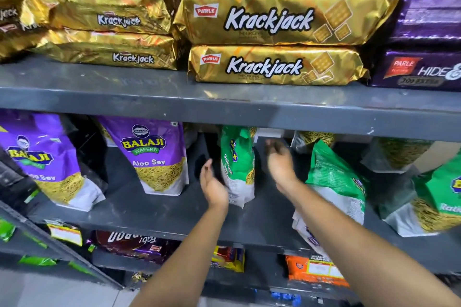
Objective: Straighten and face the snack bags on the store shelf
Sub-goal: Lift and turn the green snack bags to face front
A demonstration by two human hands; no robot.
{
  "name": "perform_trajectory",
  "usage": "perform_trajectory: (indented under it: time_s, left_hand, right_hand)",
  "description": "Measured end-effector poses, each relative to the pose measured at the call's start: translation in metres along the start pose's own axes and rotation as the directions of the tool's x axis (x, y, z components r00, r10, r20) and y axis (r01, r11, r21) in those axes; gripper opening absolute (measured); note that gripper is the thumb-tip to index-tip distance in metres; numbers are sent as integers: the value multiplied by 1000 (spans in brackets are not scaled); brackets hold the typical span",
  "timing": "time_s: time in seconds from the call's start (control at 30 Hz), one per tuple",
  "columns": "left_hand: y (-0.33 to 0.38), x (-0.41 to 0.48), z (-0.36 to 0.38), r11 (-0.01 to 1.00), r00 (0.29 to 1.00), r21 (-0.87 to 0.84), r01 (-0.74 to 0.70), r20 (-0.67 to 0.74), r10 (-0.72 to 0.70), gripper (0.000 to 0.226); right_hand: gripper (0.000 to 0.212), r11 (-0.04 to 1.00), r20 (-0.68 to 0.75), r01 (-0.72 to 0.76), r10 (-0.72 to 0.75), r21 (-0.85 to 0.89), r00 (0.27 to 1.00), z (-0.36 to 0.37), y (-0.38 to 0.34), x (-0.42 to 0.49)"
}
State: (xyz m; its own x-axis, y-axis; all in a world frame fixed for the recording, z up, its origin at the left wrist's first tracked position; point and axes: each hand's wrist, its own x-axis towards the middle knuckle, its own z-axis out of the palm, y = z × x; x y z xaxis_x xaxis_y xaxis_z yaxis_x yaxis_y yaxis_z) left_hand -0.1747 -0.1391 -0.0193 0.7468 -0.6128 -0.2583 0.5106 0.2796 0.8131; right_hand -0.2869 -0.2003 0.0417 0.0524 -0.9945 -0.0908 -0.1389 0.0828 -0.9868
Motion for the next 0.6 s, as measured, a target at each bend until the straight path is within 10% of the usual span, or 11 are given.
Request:
perform_trajectory:
  time_s: [0.13, 0.4, 0.6]
  left_hand:
    - [-30, -52, -31, 878, 969, 414, -240, 57, 238, 65]
    - [-36, -33, -21, 719, 935, 629, -295, 346, 81, 140]
    - [-15, 0, -25, 754, 934, 609, -244, 357, 13, 113]
  right_hand:
    - [19, 981, 164, -51, 20, 189, 986, 4, -40, 38]
    - [29, 965, 356, -147, 63, 215, 933, 32, -42, 26]
    - [35, 960, 293, -93, 12, 263, 956, 25, -35, 5]
